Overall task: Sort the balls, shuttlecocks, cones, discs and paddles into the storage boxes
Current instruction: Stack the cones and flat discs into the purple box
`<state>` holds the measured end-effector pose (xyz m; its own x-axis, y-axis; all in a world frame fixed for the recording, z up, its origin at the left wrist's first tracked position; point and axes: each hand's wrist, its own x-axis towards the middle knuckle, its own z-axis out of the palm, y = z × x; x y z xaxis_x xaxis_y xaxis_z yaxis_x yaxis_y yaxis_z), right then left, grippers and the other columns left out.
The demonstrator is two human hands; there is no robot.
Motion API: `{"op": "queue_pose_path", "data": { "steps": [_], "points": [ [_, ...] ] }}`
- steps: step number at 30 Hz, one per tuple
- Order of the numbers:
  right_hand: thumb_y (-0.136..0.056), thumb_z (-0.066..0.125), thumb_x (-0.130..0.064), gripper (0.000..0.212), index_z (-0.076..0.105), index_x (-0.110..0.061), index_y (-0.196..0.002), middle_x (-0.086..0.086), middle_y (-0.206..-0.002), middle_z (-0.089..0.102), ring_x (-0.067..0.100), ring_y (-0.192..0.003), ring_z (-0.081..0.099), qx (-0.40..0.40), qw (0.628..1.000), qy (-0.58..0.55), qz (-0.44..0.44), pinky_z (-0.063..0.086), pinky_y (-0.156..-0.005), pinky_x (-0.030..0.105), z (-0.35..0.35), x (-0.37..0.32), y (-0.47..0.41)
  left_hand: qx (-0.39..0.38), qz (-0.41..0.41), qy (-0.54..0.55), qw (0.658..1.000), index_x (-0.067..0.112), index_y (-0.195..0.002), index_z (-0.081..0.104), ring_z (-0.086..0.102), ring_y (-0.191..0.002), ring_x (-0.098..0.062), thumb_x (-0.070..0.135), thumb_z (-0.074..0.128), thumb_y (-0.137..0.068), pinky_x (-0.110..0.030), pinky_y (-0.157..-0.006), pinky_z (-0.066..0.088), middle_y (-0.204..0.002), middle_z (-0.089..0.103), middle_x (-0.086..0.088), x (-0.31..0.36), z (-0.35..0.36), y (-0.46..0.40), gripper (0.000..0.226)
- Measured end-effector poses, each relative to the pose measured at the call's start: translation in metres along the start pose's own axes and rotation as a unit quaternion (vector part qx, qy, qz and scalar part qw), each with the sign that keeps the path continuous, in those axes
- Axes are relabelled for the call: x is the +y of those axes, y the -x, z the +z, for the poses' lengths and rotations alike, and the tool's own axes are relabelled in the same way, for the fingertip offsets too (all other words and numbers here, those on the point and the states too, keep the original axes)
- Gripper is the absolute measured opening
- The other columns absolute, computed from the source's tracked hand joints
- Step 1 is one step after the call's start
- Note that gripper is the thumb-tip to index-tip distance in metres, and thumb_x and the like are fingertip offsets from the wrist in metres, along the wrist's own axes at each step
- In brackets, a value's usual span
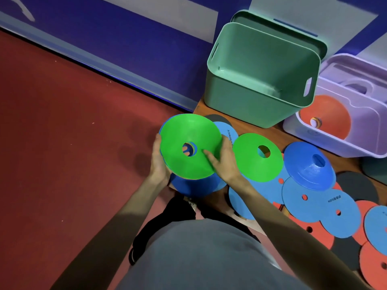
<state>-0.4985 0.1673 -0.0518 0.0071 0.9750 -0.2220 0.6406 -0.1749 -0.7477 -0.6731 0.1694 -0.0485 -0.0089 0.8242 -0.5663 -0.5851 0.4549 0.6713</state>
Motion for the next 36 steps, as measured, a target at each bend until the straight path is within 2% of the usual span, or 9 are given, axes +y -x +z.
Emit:
{"op": "queue_pose_path", "data": {
  "steps": [3, 6, 9, 11, 14, 17, 22, 30, 36],
  "points": [
    [-0.091, 0.060, -0.037, 0.084, 0.011, -0.003, -0.150, 0.016, -0.153, 0.024, 0.025, -0.142, 0.022, -0.051, 0.999, 0.010, 0.006, 0.023, -0.112, 0.032, 0.005, -0.004, 0.004, 0.015, 0.013, 0.003, 1.000, 0.008, -0.117, 0.062, 0.071, -0.090, -0.019, 0.047, 0.026, -0.101, -0.030, -0.077, 0.054, -0.099, 0.074, -0.006, -0.003, -0.005, 0.002, 0.055],
    [-0.098, 0.045, -0.040, 0.072, 0.010, -0.006, -0.151, 0.009, -0.157, 0.020, 0.020, -0.144, 0.018, -0.075, 0.997, -0.026, 0.008, 0.018, -0.113, 0.028, 0.009, -0.004, 0.008, 0.039, 0.055, 0.006, 0.998, 0.012, -0.106, 0.064, 0.071, -0.081, -0.012, 0.038, 0.025, -0.103, -0.023, -0.070, 0.054, -0.088, 0.076, 0.001, -0.004, -0.016, 0.002, 0.046],
    [-0.100, 0.038, -0.036, 0.050, 0.033, -0.008, -0.140, 0.013, -0.135, 0.044, 0.025, -0.117, 0.050, -0.048, 0.998, -0.032, 0.001, 0.040, -0.101, 0.037, 0.015, 0.001, 0.013, 0.112, 0.097, 0.018, 0.989, 0.016, -0.111, 0.064, 0.070, -0.086, -0.010, 0.039, 0.030, -0.103, -0.028, -0.076, 0.053, -0.094, 0.075, 0.005, 0.001, -0.030, 0.002, 0.042],
    [-0.094, 0.041, -0.032, 0.034, 0.048, -0.008, -0.119, 0.010, -0.113, 0.051, 0.024, -0.093, 0.055, -0.045, 0.999, 0.005, -0.026, 0.048, -0.082, 0.047, 0.019, 0.011, 0.017, 0.154, 0.110, 0.029, 0.981, 0.013, -0.123, 0.060, 0.069, -0.090, -0.012, 0.042, 0.029, -0.102, -0.030, -0.077, 0.054, -0.106, 0.071, 0.000, 0.004, -0.040, 0.002, 0.048],
    [-0.091, 0.052, -0.014, 0.018, 0.056, -0.006, -0.107, 0.011, -0.107, 0.056, 0.028, -0.086, 0.057, -0.114, 0.990, 0.067, -0.058, 0.048, -0.077, 0.048, 0.025, 0.024, 0.022, 0.184, 0.127, 0.039, 0.974, 0.009, -0.135, 0.052, 0.064, -0.107, -0.019, 0.045, 0.024, -0.103, -0.036, -0.088, 0.053, -0.125, 0.063, -0.008, 0.006, -0.055, 0.002, 0.056],
    [-0.091, 0.054, -0.012, 0.038, 0.049, -0.007, -0.129, 0.014, -0.122, 0.057, 0.034, -0.103, 0.058, -0.200, 0.969, 0.117, -0.083, 0.045, -0.087, 0.039, 0.033, 0.028, 0.034, 0.193, 0.141, 0.043, 0.970, 0.007, -0.137, 0.050, 0.056, -0.122, -0.027, 0.046, 0.023, -0.103, -0.046, -0.106, 0.042, -0.133, 0.058, -0.012, 0.004, -0.066, 0.004, 0.058],
    [-0.088, 0.059, -0.017, 0.065, 0.030, -0.012, -0.145, 0.013, -0.141, 0.040, 0.030, -0.127, 0.045, -0.262, 0.941, 0.199, -0.081, 0.039, -0.094, 0.035, 0.039, 0.026, 0.045, 0.207, 0.141, 0.052, 0.967, 0.007, -0.135, 0.052, 0.058, -0.120, -0.026, 0.046, 0.025, -0.102, -0.044, -0.104, 0.044, -0.131, 0.060, -0.011, 0.002, -0.072, 0.010, 0.058],
    [-0.047, 0.075, -0.072, 0.120, 0.028, -0.010, -0.138, 0.011, -0.122, 0.038, 0.033, -0.116, 0.041, -0.019, 0.973, 0.230, 0.005, 0.046, -0.089, 0.042, 0.001, -0.006, 0.052, 0.209, 0.161, 0.073, 0.962, 0.021, -0.105, 0.062, 0.069, -0.080, -0.003, 0.038, 0.022, -0.105, -0.018, -0.067, 0.052, -0.085, 0.074, 0.014, -0.001, -0.054, 0.007, 0.043],
    [-0.051, 0.080, -0.056, 0.108, 0.037, -0.005, -0.135, 0.010, -0.126, 0.048, 0.023, -0.110, 0.049, 0.116, 0.993, 0.017, 0.027, 0.045, -0.092, 0.034, -0.034, -0.009, 0.039, 0.169, 0.112, 0.019, 0.979, 0.012, -0.130, 0.056, 0.066, -0.100, -0.017, 0.049, 0.026, -0.101, -0.030, -0.080, 0.055, -0.118, 0.067, -0.005, -0.011, -0.036, 0.000, 0.056]
  ]
}}
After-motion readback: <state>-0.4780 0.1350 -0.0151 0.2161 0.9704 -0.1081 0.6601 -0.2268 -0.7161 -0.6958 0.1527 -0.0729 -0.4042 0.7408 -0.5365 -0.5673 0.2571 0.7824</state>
